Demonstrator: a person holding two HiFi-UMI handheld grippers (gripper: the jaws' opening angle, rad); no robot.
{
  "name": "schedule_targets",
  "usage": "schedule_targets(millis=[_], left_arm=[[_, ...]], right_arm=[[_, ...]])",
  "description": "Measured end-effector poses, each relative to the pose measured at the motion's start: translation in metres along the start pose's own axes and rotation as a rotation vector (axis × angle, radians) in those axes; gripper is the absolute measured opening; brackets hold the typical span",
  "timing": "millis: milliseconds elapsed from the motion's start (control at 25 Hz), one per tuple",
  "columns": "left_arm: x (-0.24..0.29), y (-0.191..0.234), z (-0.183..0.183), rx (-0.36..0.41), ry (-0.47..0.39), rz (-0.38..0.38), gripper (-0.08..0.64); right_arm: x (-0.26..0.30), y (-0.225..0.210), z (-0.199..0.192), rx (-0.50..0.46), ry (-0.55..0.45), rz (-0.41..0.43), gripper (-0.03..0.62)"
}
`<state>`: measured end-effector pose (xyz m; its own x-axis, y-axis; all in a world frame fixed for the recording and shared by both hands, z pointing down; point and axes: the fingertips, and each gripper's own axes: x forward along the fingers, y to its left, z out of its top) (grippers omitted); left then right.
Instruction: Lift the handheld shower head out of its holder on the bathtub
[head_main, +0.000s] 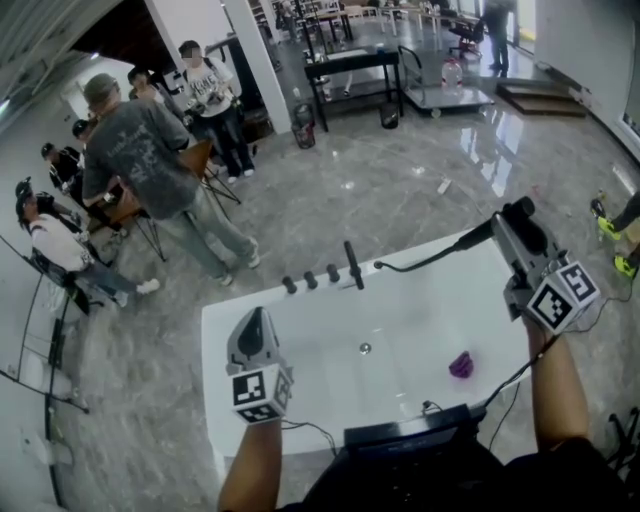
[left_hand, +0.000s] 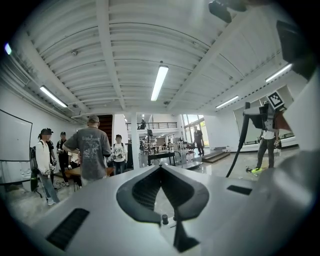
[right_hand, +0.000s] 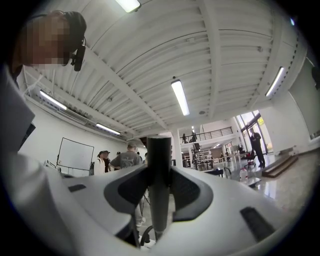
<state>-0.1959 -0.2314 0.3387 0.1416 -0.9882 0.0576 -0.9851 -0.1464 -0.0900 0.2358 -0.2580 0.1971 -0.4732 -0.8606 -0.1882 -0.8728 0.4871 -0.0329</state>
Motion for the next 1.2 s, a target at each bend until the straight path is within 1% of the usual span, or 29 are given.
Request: schedule_targets(millis=[120,200,400,520,640,760,840,1000,1200], left_arm=[[-0.011,-0.002,-0.016,-0.001,0.019,-0.005,0.009],[-0.016,-0.005,-0.020,-0.008,0.028,-0.009,0.009],[-0.021,-0.007,-0.014,-0.003,0.037,0.001,0.009],[-0.030,-0.008,-0.021,-0.013,0.056,-0.008,0.009],[-0.033,-0.011,-0.019,-0.026,0.069,-0.019,0.009],[-0.032,-0.017,-0.015,-0.032,0.065,-0.020,0.009],[-0.031,-0.020,-0.014,-0.021,0.059,-0.021,0.009],[-0.032,-0.020,-0.016,-0.022,0.065,-0.019,0.009],[-0.033,-0.018,-0.007,-0.024,0.053,-0.019,0.009]], right_arm=[[-0.005,0.006,-0.016,0.019,0.002,0.000,0.144],[-0.008,0.009,-0.020,0.019,0.007,0.005,0.144],[-0.008,0.010,-0.018,0.017,0.023,0.017,0.144],[-0.013,0.015,-0.025,0.027,0.024,0.017,0.144],[-0.012,0.016,-0.026,0.031,0.032,0.025,0.144],[-0.012,0.014,-0.027,0.037,0.037,0.027,0.144],[-0.012,0.012,-0.028,0.039,0.036,0.025,0.144],[-0.014,0.012,-0.029,0.036,0.033,0.025,0.144],[-0.014,0.015,-0.026,0.033,0.035,0.024,0.144]])
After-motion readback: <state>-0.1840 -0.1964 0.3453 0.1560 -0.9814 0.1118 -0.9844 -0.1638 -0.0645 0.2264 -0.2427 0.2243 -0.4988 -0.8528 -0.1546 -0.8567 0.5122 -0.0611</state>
